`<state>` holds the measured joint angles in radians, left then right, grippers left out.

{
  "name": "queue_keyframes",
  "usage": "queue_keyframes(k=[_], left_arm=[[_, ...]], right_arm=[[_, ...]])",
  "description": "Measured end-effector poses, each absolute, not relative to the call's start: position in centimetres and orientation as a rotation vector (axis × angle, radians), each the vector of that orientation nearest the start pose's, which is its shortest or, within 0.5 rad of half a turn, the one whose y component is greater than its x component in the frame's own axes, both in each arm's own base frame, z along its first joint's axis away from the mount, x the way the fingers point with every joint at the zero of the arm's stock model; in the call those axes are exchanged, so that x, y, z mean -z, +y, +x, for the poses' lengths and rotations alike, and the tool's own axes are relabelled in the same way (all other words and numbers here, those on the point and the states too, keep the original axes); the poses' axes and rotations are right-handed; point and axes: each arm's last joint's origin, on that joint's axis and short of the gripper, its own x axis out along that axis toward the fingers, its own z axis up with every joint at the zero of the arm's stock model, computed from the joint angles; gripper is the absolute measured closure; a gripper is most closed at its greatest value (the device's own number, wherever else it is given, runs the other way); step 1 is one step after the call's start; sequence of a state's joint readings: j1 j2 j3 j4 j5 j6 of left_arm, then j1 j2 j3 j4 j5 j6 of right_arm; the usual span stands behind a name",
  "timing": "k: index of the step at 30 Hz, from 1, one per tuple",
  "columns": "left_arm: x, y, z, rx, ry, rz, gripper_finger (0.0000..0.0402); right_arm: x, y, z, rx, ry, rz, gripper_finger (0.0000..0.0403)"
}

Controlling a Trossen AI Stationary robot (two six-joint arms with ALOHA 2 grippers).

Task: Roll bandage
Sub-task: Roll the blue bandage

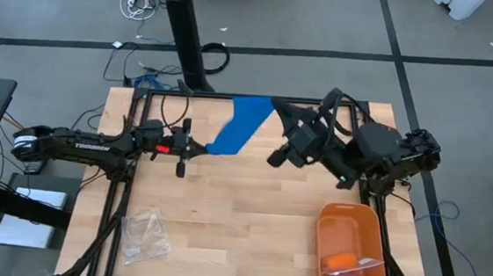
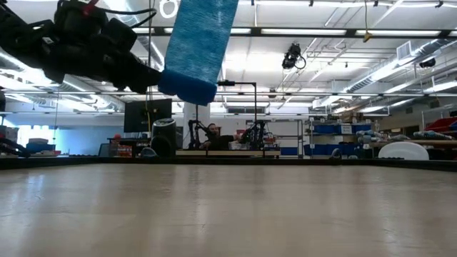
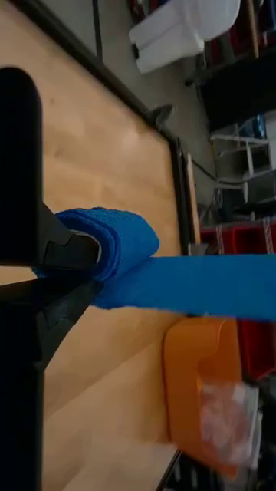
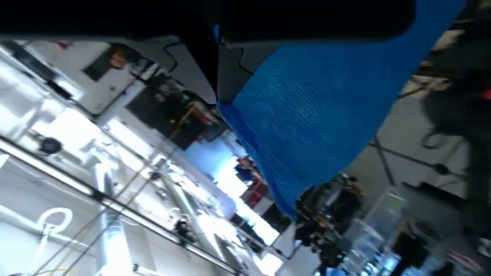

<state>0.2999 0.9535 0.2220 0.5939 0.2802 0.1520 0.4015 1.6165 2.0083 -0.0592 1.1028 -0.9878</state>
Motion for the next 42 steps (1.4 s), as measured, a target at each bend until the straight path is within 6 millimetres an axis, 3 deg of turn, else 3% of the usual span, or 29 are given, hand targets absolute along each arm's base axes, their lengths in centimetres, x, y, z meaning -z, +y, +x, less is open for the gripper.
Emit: queue_keyframes(k=[6,16,23,30,36,42], left_arm=[[-18.6,2.9,18.2,0.052,0.122,0.141,0.0387],[-18.7,1.7,18.4,0.097,0.112,0.152,0.0387],[-19.6,-0.8,18.5,0.223,0.027,0.127,0.0387],[-22.1,-3.9,19.1,0.348,-0.046,0.164,0.0387],[-24.9,-6.1,19.6,0.416,-0.076,0.216,0.0387],[-27.7,-7.6,19.9,0.442,-0.052,0.269,0.0387]], right_arm=[[-54.8,8.2,30.0,0.811,0.113,-0.745,0.0403],[-56.6,6.7,29.3,0.937,0.063,-0.803,0.0403],[-56.3,3.8,30.0,1.012,0.13,-0.817,0.0403],[-54.7,-0.4,31.2,1.04,0.212,-0.753,0.0403],[-52.0,-3.3,32.2,0.857,0.254,-0.603,0.0403],[-48.3,-4.9,32.9,0.704,0.37,-0.41,0.0402]])
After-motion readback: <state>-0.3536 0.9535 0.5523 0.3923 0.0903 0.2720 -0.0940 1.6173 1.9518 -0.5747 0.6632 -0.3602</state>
